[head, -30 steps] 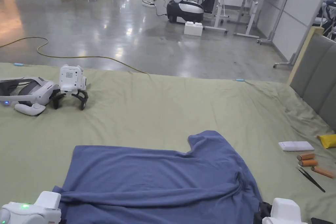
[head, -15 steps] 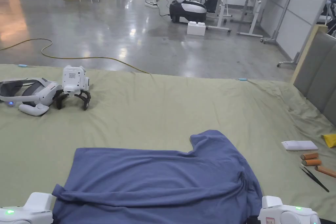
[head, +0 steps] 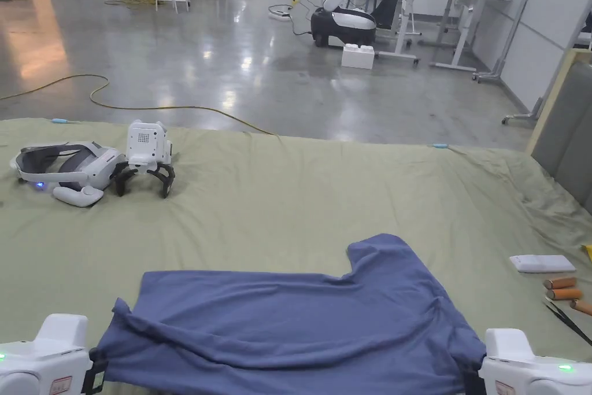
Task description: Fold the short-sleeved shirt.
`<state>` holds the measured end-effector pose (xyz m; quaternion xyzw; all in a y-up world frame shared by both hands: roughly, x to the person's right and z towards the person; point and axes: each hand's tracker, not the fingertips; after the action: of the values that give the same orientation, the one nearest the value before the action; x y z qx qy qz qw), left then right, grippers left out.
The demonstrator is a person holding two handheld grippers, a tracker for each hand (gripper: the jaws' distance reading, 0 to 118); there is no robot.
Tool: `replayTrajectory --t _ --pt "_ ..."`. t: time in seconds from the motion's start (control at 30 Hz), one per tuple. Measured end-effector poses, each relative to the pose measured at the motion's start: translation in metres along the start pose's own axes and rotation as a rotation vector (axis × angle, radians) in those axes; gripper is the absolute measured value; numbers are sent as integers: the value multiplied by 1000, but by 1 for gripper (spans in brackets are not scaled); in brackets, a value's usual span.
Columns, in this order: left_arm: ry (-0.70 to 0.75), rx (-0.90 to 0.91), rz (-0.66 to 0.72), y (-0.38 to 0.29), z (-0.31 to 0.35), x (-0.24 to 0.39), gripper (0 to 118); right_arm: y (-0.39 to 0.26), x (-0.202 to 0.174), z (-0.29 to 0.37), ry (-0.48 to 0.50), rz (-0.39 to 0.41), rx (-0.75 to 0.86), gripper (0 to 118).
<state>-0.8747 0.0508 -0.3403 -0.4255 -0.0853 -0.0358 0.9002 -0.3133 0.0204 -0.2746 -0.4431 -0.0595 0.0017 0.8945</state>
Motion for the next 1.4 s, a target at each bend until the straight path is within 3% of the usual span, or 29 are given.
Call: replayTrajectory --t 0.17,0.23,0.37,0.53,0.7,0.73,0.77,0.83,0.87,0.93,1.1,1.23,1.33,1.4 --pt "-15 7 55 -20 30 -21 1 -14 -1 45 -16 68 -18 6" --pt "-25 -20 75 -38 37 -26 1 -30 0 53 -1 56 -43 6" --pt "-30 -114 75 -87 37 -28 1 -75 -11 52 2 111 -134 6" --pt "-15 -186 78 -136 13 -23 1 -126 -22 25 -26 103 -212 6" --pt "11 -180 86 -145 -5 -19 1 -146 -28 8 -39 44 -194 7" --pt "12 -171 87 -143 -5 -18 1 -145 -30 8 -43 43 -191 10" --pt "14 -163 88 -140 -5 -18 5 -144 -30 8 -63 50 -186 24" --pt "18 -145 79 -135 -4 -19 24 -137 -35 16 -130 91 -167 64" --pt "23 -117 70 -129 -1 -18 38 -132 -38 23 -152 97 -135 81" --pt "4 -45 73 -111 12 -10 49 -113 -44 42 -137 79 -16 84" --pt "-25 252 42 -55 40 22 50 -55 -81 90 -106 84 381 84" --pt "-13 497 16 -16 59 49 49 -17 -116 118 -80 37 666 82" --pt "60 654 -12 2 74 67 48 4 -138 135 -73 0 795 77" --pt "103 739 -18 10 85 77 42 12 -153 142 -98 7 849 61"
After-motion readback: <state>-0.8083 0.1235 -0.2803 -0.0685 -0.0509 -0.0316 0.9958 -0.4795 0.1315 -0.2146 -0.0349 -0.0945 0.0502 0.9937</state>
